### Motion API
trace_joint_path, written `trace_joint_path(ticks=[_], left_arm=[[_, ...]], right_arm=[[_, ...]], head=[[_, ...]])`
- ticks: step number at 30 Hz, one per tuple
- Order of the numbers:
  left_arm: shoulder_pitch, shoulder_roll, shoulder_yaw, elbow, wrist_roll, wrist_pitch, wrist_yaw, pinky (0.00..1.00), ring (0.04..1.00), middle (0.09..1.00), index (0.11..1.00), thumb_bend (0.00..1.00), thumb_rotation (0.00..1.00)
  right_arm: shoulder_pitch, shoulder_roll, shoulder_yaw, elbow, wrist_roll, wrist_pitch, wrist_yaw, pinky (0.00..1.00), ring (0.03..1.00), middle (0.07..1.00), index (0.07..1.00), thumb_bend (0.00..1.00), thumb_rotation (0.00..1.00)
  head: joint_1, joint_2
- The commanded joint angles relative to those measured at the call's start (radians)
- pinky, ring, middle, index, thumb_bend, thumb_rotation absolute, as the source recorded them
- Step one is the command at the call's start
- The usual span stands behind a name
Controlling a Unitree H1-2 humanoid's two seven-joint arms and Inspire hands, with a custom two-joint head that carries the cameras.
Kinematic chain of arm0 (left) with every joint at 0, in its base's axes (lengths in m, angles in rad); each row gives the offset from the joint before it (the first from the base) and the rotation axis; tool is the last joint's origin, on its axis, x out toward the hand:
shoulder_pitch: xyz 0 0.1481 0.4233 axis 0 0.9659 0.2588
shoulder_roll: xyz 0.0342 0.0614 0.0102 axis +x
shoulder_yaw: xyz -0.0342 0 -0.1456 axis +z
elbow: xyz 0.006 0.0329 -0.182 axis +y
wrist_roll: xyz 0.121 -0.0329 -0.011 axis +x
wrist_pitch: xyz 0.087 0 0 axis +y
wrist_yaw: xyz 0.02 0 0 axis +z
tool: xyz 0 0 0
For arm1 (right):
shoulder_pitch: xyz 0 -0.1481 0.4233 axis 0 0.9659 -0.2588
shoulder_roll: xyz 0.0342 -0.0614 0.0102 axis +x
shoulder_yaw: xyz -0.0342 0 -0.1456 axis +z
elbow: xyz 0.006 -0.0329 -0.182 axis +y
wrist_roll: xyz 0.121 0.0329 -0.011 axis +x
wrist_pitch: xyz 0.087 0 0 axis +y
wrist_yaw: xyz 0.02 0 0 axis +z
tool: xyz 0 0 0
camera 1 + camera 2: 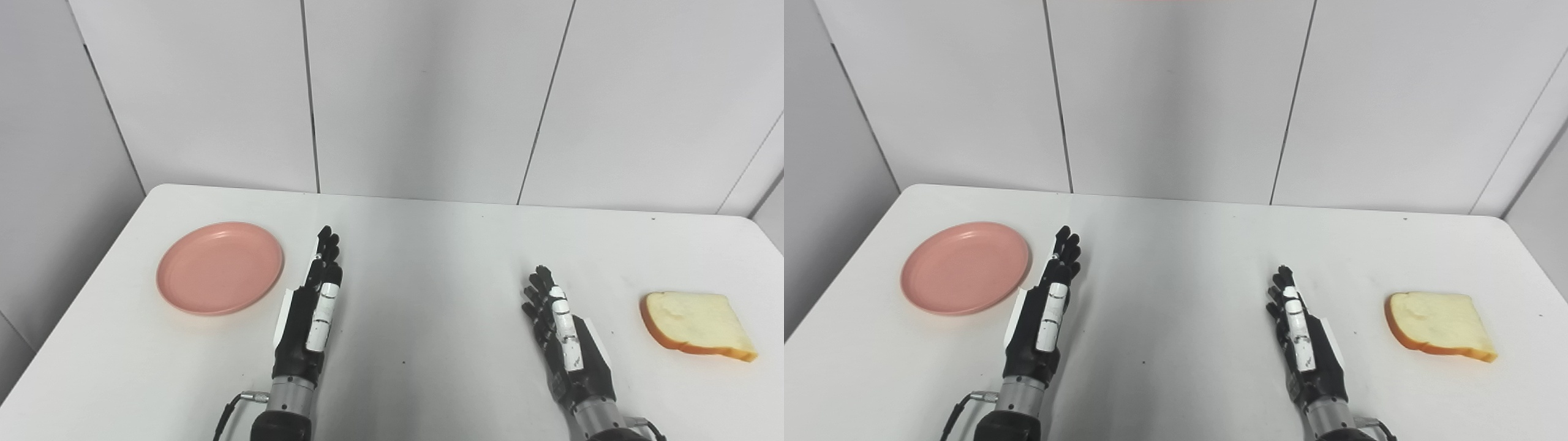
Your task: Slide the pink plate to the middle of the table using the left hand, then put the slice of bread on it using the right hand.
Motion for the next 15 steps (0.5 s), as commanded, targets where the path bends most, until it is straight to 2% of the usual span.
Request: trace_joint_path(ticks=[1,8,15], left_arm=[[-0.021,-0.005,-0.008,-0.029,-0.003,-0.011,-0.005,1.00,1.000,0.997,0.991,0.65,1.00],[-0.017,-0.005,-0.010,-0.042,0.021,0.005,0.003,0.99,0.999,0.996,0.986,0.65,1.00],[-0.018,-0.006,-0.008,-0.036,0.016,-0.005,0.003,1.00,0.998,0.994,0.983,0.64,1.00]], right_arm=[[0.003,0.001,0.001,-0.005,-0.002,0.013,0.005,1.00,1.000,1.000,1.000,0.35,1.00],[0.005,0.002,0.000,-0.012,0.005,0.021,0.005,1.00,1.000,1.000,1.000,0.36,1.00],[0.006,0.009,-0.005,-0.013,0.018,0.020,0.004,1.00,1.000,1.000,1.000,0.35,1.00]], head=[[-0.001,0.000],[-0.005,0.005],[-0.006,0.007]])
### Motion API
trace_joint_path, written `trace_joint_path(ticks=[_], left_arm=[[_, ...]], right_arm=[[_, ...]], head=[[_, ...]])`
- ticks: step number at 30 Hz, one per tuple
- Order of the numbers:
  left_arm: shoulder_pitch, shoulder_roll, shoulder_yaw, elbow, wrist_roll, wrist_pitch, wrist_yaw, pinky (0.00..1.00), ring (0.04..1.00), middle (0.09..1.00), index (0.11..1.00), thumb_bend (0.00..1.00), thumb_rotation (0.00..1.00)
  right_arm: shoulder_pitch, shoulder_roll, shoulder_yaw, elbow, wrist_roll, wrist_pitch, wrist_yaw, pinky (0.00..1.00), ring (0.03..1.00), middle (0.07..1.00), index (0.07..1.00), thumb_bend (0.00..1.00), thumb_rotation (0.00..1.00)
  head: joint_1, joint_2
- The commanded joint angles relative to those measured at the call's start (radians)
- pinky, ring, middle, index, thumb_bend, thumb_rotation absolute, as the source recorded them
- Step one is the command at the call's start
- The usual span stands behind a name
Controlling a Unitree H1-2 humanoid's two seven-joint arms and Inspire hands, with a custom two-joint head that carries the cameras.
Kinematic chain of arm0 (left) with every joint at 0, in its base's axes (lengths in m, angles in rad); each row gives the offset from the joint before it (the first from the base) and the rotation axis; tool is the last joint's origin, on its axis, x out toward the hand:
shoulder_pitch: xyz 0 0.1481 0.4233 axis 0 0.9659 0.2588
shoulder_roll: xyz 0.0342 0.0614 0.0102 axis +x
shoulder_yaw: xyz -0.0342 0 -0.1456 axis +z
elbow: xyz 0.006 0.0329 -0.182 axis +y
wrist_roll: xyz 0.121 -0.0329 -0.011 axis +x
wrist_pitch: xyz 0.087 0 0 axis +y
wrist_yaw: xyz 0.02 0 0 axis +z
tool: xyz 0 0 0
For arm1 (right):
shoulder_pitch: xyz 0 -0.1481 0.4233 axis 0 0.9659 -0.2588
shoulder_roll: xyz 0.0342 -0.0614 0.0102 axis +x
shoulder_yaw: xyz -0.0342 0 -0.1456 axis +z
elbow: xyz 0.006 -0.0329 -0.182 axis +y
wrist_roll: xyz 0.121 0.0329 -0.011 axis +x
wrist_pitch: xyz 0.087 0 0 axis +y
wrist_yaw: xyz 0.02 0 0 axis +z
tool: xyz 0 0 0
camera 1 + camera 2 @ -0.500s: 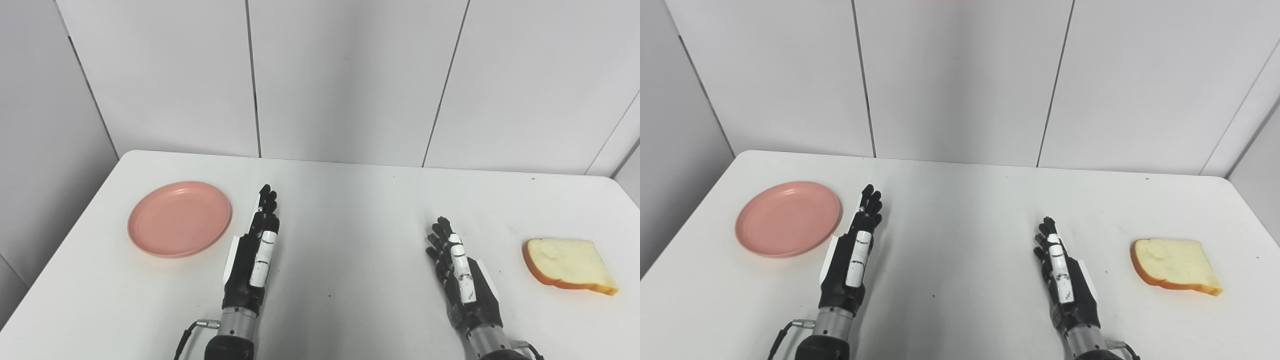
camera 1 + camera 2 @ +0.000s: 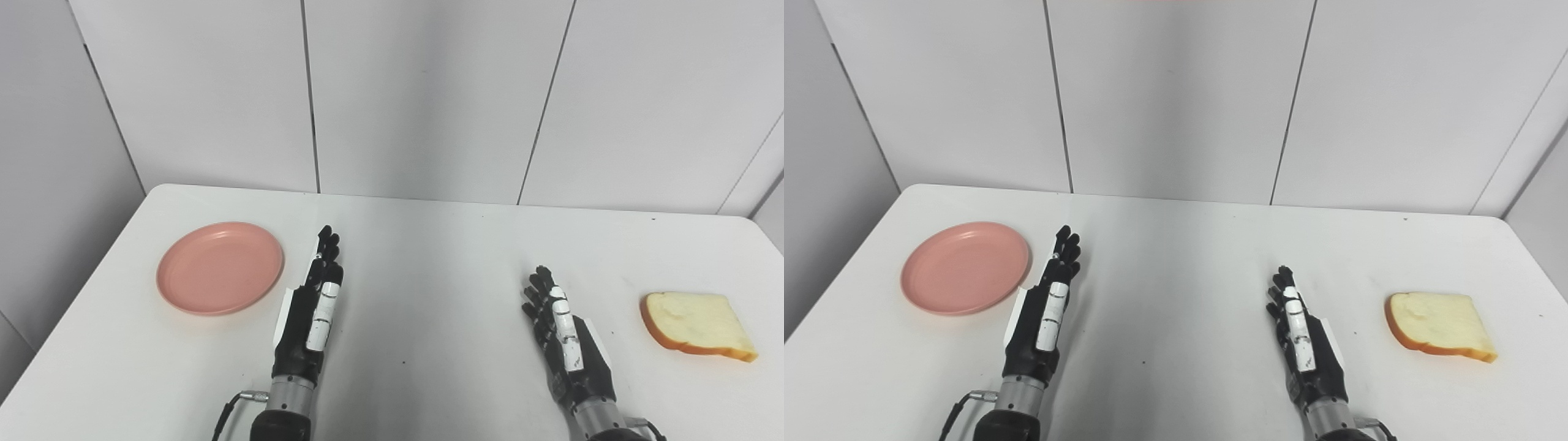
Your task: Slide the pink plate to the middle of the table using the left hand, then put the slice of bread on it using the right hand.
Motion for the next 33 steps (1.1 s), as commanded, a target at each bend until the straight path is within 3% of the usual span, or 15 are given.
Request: trace_joint_path(ticks=[1,22,28,29,33], left_arm=[[-0.019,-0.006,-0.007,-0.024,0.003,-0.020,0.002,1.00,0.999,0.993,0.982,0.64,1.00],[-0.019,-0.001,-0.011,-0.025,-0.008,-0.016,-0.010,1.00,1.000,1.000,0.993,0.65,1.00],[-0.014,0.001,-0.014,-0.035,-0.012,0.025,-0.021,1.00,1.000,1.000,0.995,0.65,1.00],[-0.018,0.001,-0.014,-0.023,-0.014,0.022,-0.024,1.00,1.000,1.000,0.995,0.65,1.00],[-0.028,0.001,-0.020,0.013,-0.018,0.003,-0.033,1.00,1.000,1.000,1.000,0.65,1.00]], right_arm=[[0.004,0.009,-0.004,-0.010,0.010,0.020,0.005,1.00,1.000,1.000,1.000,0.35,1.00],[0.005,0.005,-0.001,-0.006,-0.001,0.014,0.004,1.00,1.000,1.000,1.000,0.36,1.00],[0.004,0.001,0.001,0.000,-0.001,0.006,0.010,1.00,1.000,1.000,1.000,0.36,1.00],[0.004,-0.001,0.000,0.004,0.000,0.001,0.013,1.00,1.000,1.000,1.000,0.36,1.00],[0.002,-0.008,-0.007,0.019,0.015,-0.009,0.027,1.00,1.000,1.000,1.000,0.33,1.00]], head=[[-0.001,0.001],[0.002,0.000],[0.018,-0.013],[0.050,-0.033],[0.080,-0.049]])
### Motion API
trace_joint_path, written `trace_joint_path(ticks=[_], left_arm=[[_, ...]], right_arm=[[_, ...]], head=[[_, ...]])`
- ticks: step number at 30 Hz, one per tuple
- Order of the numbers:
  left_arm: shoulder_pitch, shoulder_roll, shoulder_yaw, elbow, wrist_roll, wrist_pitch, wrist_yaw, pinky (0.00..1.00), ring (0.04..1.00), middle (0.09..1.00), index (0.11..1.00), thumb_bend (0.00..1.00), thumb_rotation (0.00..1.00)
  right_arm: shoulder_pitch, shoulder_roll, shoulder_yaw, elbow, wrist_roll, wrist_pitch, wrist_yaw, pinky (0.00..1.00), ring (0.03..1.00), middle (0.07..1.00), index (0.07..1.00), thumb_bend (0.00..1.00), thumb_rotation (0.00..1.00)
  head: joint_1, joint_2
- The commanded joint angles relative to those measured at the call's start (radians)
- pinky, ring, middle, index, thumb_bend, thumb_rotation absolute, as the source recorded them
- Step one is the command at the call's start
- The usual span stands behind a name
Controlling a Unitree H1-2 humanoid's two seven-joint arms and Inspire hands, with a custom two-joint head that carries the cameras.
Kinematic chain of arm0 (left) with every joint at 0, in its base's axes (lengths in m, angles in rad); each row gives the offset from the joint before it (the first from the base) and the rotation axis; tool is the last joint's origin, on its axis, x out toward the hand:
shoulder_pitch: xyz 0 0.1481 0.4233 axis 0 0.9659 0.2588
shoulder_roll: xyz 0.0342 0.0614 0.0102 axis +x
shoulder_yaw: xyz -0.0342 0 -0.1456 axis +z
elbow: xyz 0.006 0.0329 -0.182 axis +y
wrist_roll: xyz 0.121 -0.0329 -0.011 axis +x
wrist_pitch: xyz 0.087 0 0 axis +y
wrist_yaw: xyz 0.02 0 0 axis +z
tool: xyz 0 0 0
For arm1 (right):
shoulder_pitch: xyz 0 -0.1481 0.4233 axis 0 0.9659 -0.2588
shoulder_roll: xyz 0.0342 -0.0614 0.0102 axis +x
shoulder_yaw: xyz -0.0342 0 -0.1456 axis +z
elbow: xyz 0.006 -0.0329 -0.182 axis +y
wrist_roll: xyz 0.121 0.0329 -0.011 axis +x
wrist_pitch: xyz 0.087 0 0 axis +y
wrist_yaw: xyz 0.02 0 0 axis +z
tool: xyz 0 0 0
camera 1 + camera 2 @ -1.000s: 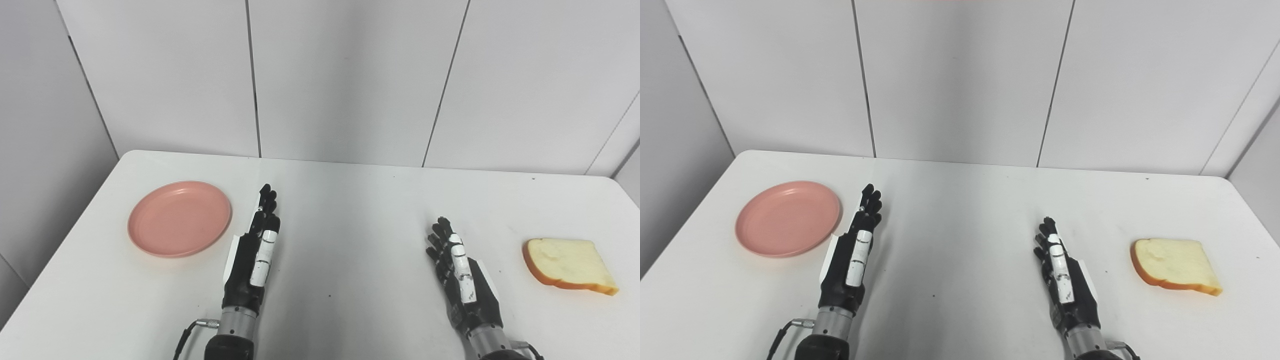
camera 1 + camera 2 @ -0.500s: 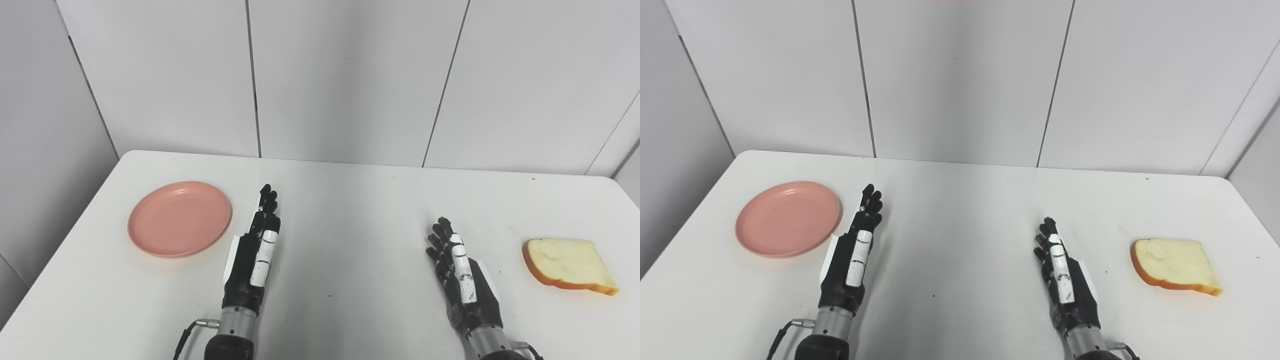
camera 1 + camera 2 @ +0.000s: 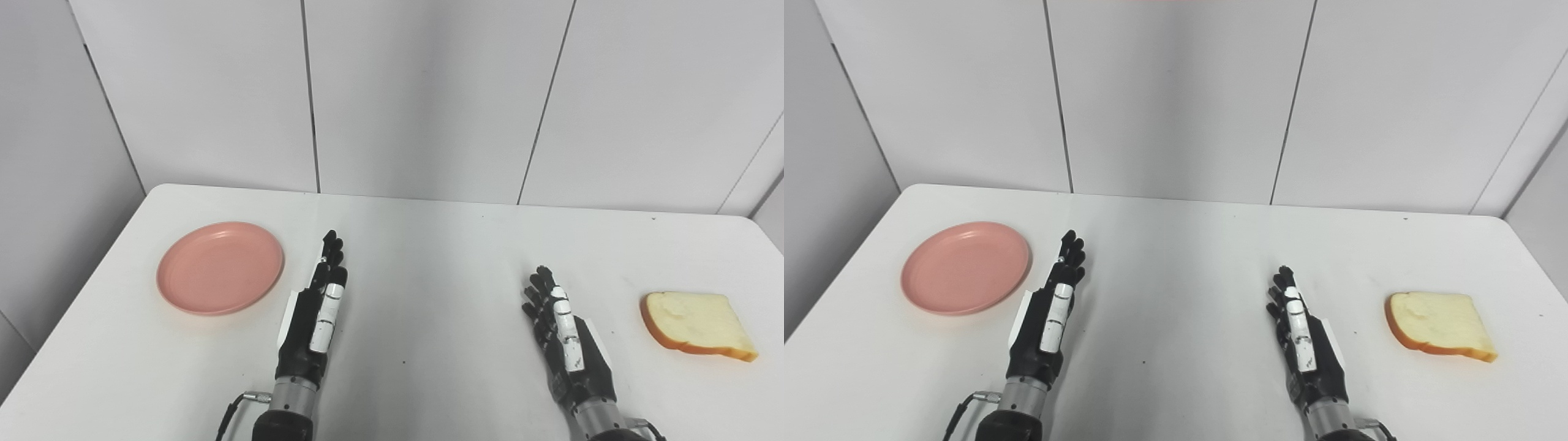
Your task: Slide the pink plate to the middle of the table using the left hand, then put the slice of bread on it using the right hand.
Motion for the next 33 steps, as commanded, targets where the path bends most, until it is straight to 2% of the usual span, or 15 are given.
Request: trace_joint_path(ticks=[1,5,6,11,13,15,17,21,27,33], left_arm=[[-0.034,-0.003,-0.011,0.012,-0.004,-0.040,-0.006,1.00,1.000,1.000,1.000,0.65,1.00],[-0.050,-0.013,-0.018,0.061,-0.010,-0.021,-0.011,1.00,1.000,1.000,1.000,0.67,1.00],[-0.055,-0.013,-0.020,0.074,-0.012,-0.023,-0.012,1.00,1.000,1.000,1.000,0.70,1.00],[-0.094,-0.004,-0.033,0.171,0.029,-0.102,0.010,1.00,1.000,1.000,1.000,0.71,1.00],[-0.104,-0.006,-0.034,0.207,0.046,-0.129,0.026,1.00,1.000,1.000,1.000,0.74,1.00],[-0.110,-0.008,-0.035,0.221,0.052,-0.128,0.027,1.00,1.000,1.000,1.000,0.80,1.00],[-0.116,-0.009,-0.035,0.233,0.051,-0.131,0.026,1.00,1.000,1.000,1.000,0.81,1.00],[-0.122,-0.008,-0.039,0.247,0.053,-0.134,0.023,1.00,1.000,1.000,1.000,0.84,1.00],[-0.128,-0.009,-0.038,0.254,0.052,-0.142,0.027,1.00,1.000,1.000,1.000,0.86,1.00],[-0.125,-0.018,-0.038,0.219,0.042,-0.153,0.028,1.00,1.000,1.000,1.000,0.81,1.00]], right_arm=[[-0.001,-0.007,-0.007,0.020,0.014,-0.011,0.018,1.00,1.000,1.000,1.000,0.33,1.00],[-0.010,-0.019,-0.024,0.043,0.043,-0.010,0.038,1.00,1.000,1.000,1.000,0.33,1.00],[-0.013,-0.023,-0.026,0.054,0.048,-0.018,0.047,1.00,1.000,1.000,1.000,0.35,1.00],[-0.037,-0.043,-0.049,0.147,0.094,-0.090,0.108,1.00,1.000,1.000,1.000,0.36,1.00],[-0.048,-0.048,-0.057,0.197,0.105,-0.130,0.131,1.00,1.000,1.000,1.000,0.44,1.00],[-0.054,-0.053,-0.059,0.220,0.101,-0.148,0.139,1.00,1.000,1.000,1.000,0.49,1.00],[-0.059,-0.057,-0.061,0.239,0.104,-0.162,0.150,1.00,1.000,1.000,1.000,0.50,1.00],[-0.066,-0.061,-0.066,0.258,0.109,-0.173,0.165,1.00,1.000,1.000,1.000,0.47,1.00],[-0.063,-0.062,-0.063,0.233,0.100,-0.145,0.156,1.00,1.000,1.000,1.000,0.41,1.00],[-0.063,-0.061,-0.067,0.224,0.109,-0.140,0.158,1.00,1.000,1.000,1.000,0.34,1.00]], head=[[0.065,-0.029],[0.143,-0.064],[0.143,-0.064],[0.214,-0.097],[0.224,-0.100],[0.234,-0.102],[0.243,-0.103],[0.244,-0.103],[0.244,-0.103],[0.236,-0.092]])
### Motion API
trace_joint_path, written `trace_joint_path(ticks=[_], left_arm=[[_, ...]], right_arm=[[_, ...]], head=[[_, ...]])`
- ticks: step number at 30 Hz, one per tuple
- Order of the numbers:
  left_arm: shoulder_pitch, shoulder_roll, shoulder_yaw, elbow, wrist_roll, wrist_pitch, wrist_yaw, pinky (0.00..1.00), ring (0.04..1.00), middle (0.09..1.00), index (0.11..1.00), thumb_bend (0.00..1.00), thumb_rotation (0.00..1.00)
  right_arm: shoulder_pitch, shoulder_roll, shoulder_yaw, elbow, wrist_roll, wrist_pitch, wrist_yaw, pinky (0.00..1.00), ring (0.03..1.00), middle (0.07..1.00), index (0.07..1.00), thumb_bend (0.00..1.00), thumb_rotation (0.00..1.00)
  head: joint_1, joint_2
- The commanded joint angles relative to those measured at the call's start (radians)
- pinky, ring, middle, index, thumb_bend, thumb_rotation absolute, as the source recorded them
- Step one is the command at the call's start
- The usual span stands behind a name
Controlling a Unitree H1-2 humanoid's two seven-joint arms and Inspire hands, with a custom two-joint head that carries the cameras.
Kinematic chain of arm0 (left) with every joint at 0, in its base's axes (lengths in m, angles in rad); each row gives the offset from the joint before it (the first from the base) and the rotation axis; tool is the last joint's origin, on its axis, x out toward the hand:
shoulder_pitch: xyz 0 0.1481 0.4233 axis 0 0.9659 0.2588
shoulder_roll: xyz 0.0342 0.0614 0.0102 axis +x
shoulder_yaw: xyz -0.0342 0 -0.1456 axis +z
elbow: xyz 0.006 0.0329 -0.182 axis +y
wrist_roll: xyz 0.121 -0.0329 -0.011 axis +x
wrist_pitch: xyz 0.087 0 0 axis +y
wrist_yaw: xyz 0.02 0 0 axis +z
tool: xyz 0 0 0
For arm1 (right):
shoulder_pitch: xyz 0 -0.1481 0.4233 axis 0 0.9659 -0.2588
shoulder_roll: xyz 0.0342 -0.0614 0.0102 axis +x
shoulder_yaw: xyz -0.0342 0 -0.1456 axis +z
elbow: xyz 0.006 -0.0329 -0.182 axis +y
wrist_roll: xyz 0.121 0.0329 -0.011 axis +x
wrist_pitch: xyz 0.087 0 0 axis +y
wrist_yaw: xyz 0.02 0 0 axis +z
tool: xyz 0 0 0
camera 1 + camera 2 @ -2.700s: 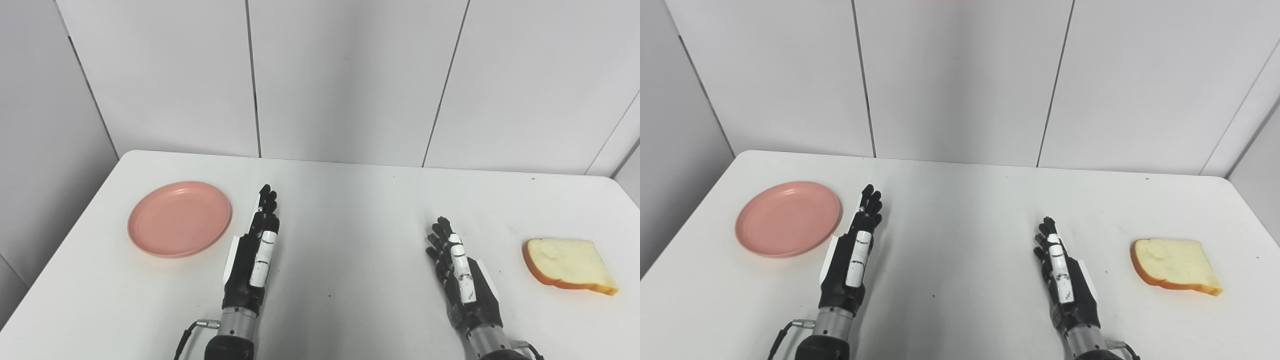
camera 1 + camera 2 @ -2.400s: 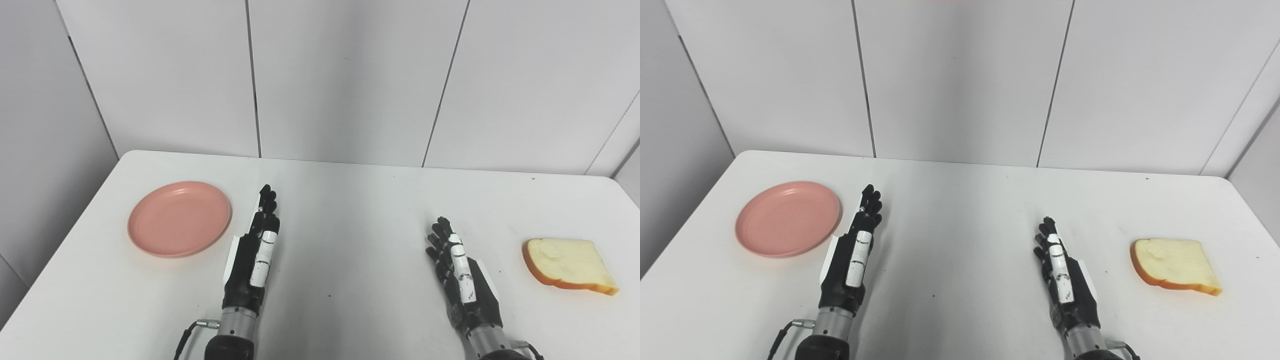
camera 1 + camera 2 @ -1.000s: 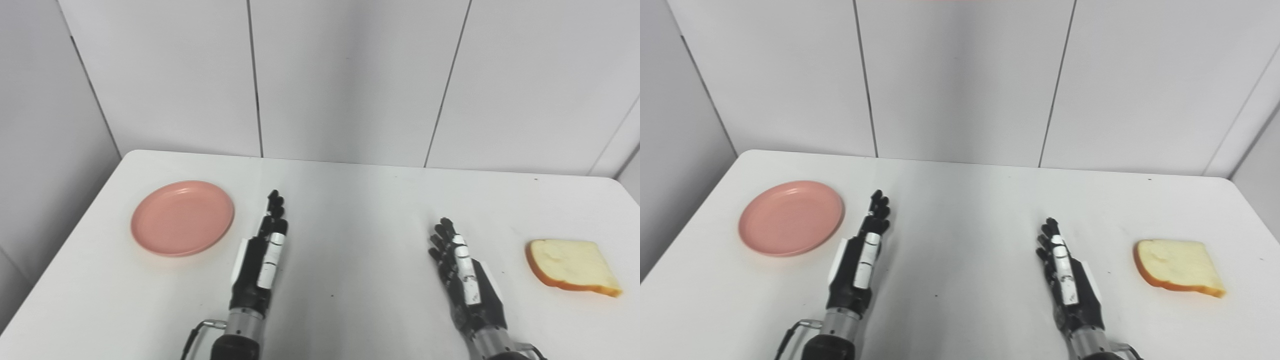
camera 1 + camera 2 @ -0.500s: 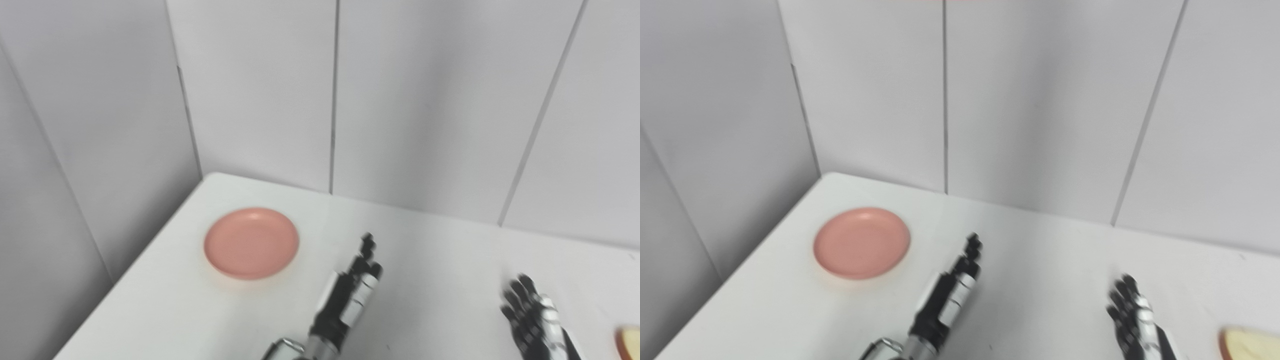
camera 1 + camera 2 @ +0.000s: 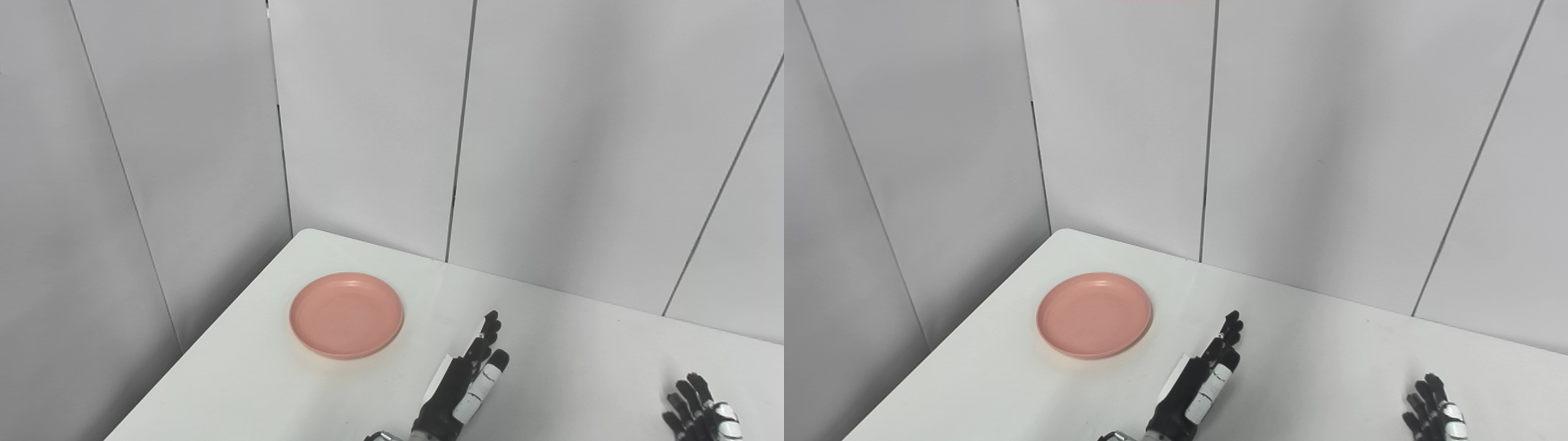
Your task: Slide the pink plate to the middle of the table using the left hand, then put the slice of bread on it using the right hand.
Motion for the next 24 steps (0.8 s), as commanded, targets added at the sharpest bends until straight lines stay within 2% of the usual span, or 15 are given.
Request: trace_joint_path(ticks=[1,5,8,9,10,11,14,16,18,19,24], left_arm=[[-0.009,-0.016,0.000,-0.023,-0.007,-0.047,0.014,1.00,1.000,1.000,1.000,0.80,1.00],[-0.007,-0.026,0.012,-0.100,-0.018,0.007,0.012,1.00,1.000,1.000,1.000,0.79,1.00],[-0.005,-0.019,0.012,-0.150,-0.028,0.043,-0.009,0.98,1.000,1.000,1.000,0.77,1.00],[-0.014,-0.014,0.015,-0.161,0.015,0.042,0.021,0.98,1.000,1.000,1.000,0.77,1.00],[-0.024,-0.015,0.025,-0.166,0.037,0.036,0.047,0.92,0.957,0.969,0.974,0.79,1.00],[-0.033,-0.018,0.036,-0.168,0.042,0.027,0.065,0.91,0.927,0.941,0.948,0.82,1.00],[-0.051,-0.023,0.059,-0.154,-0.014,-0.031,0.062,0.92,0.926,0.939,0.944,0.83,1.00],[-0.058,-0.009,0.066,-0.223,-0.074,0.016,0.016,0.98,0.966,0.978,0.986,0.81,0.98],[-0.066,0.005,0.073,-0.278,-0.110,0.055,-0.007,0.99,0.972,0.987,0.995,0.80,0.96],[-0.072,0.010,0.081,-0.295,-0.116,0.062,-0.004,0.99,0.974,0.991,0.998,0.79,0.96],[-0.111,0.028,0.124,-0.320,-0.169,0.053,-0.008,0.99,0.952,0.973,0.981,0.79,0.92]], right_arm=[[0.035,0.004,-0.002,0.025,0.010,-0.009,0.011,1.00,1.000,1.000,1.000,0.34,1.00],[0.034,0.006,-0.002,0.023,0.009,-0.005,0.007,1.00,1.000,1.000,1.000,0.33,1.00],[0.032,0.008,-0.005,0.036,0.014,-0.018,0.011,1.00,1.000,1.000,1.000,0.36,1.00],[0.031,0.008,-0.006,0.037,0.016,-0.017,0.011,1.00,1.000,1.000,1.000,0.36,1.00],[0.030,0.007,-0.005,0.037,0.014,-0.013,0.011,1.00,1.000,1.000,1.000,0.38,1.00],[0.029,0.006,-0.004,0.034,0.010,-0.008,0.008,1.00,1.000,1.000,1.000,0.40,1.00],[0.031,0.008,-0.003,0.020,0.003,0.006,-0.003,1.00,1.000,1.000,1.000,0.42,1.00],[0.033,0.009,-0.001,0.009,0.005,0.017,-0.004,1.00,1.000,1.000,1.000,0.42,1.00],[0.034,0.013,-0.001,-0.004,0.009,0.034,-0.008,1.00,1.000,1.000,1.000,0.41,1.00],[0.034,0.013,-0.001,-0.004,0.009,0.034,-0.009,1.00,1.000,1.000,1.000,0.40,1.00],[0.037,0.012,0.002,-0.008,0.001,0.036,-0.013,1.00,1.000,1.000,1.000,0.50,1.00]], head=[[-0.006,0.007],[-0.011,0.011],[-0.014,0.013],[-0.018,0.016],[-0.019,0.016],[-0.019,0.017],[-0.021,0.018],[-0.030,0.022],[-0.035,0.021],[-0.039,0.022],[-0.047,0.023]])
